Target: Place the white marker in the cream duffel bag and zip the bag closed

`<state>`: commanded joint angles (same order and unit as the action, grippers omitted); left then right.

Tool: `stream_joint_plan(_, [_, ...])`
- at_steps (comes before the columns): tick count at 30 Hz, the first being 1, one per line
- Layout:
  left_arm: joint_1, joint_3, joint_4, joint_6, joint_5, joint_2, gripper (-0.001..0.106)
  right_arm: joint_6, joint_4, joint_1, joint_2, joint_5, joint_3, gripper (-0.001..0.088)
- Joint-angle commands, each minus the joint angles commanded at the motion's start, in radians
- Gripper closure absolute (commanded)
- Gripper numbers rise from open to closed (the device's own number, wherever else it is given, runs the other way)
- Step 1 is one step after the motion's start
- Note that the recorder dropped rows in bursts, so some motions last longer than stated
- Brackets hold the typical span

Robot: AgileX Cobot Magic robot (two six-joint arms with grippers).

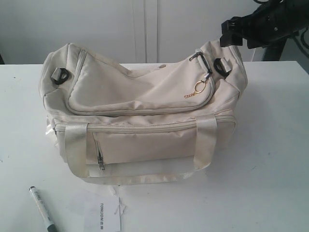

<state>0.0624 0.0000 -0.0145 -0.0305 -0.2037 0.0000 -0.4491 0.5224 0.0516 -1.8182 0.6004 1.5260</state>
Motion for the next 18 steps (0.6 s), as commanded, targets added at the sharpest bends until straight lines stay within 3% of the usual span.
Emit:
stream_joint_plan(4, [0.0,0.0,0.0,0.0,0.0,0.0,0.105,0.0,0.005,0.0,-0.042,0.005,0.027,0.0224])
stream_joint_plan(7, [0.0,0.0,0.0,0.0,0.0,0.0,0.105,0.0,0.005,0.0,-0.06,0.005,0.036,0.0295])
stream_joint_plan(10, [0.0,0.0,0.0,0.0,0.0,0.0,0.105,0.0,0.005,0.0,-0.07,0.005,0.036,0.0471])
stream_joint_plan(14, [0.0,0.0,0.0,0.0,0.0,0.0,0.105,-0.005,0.005,0.0,-0.079,0.003,0.036,0.0849])
stream_joint_plan(18, [0.0,0.0,-0.029,0.0,0.009,0.0,0.105,-0.02,0.011,0.0,-0.079,-0.026,0.036,0.0868])
